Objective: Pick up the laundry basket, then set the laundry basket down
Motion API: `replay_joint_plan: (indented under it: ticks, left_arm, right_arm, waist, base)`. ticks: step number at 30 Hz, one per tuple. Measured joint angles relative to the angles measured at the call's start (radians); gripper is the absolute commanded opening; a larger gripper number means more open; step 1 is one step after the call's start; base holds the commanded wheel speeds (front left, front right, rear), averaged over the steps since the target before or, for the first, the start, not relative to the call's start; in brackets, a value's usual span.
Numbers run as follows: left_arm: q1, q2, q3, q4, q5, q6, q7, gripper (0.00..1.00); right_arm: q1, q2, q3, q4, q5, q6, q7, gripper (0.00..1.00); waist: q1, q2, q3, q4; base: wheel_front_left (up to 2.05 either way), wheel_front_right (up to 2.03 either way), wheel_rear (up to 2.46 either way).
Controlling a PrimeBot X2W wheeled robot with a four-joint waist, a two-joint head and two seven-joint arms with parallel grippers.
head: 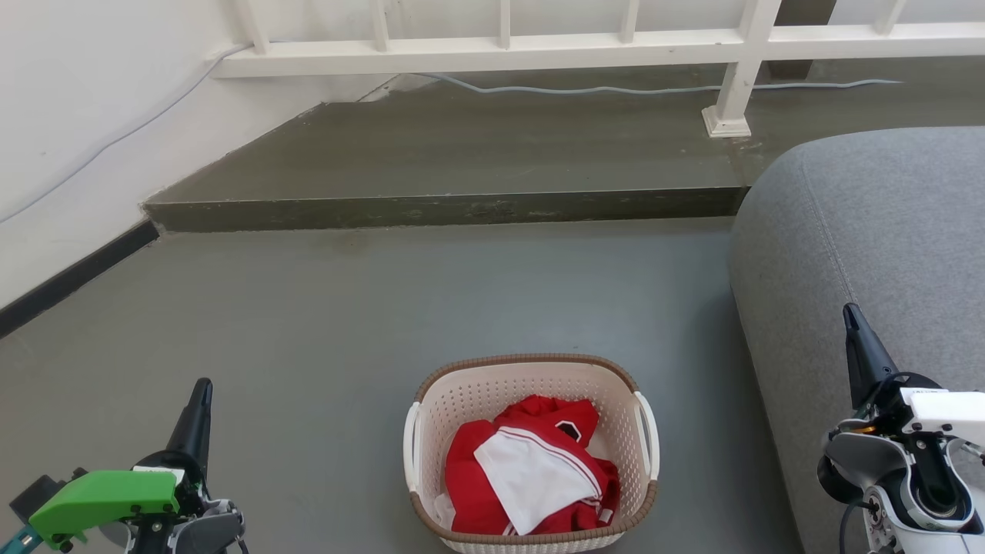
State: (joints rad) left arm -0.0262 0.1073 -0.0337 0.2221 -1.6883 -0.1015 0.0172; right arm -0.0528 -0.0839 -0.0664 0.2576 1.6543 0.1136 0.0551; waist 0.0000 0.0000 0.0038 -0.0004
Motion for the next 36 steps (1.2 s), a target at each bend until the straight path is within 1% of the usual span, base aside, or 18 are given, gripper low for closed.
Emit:
replay_joint_plan:
  ticks: [36]
  left_arm:
    - [-0.010, 0.000, 0.002, 0.030, 0.000, -0.012, 0.001, 0.00]
  right_arm:
    - [-0.001, 0.004, -0.005, 0.012, 0.000, 0.001, 0.003, 0.00]
  waist:
    - [0.0000, 0.0000, -0.001, 0.000]
  base:
    - [0.00, 0.00, 0.00]
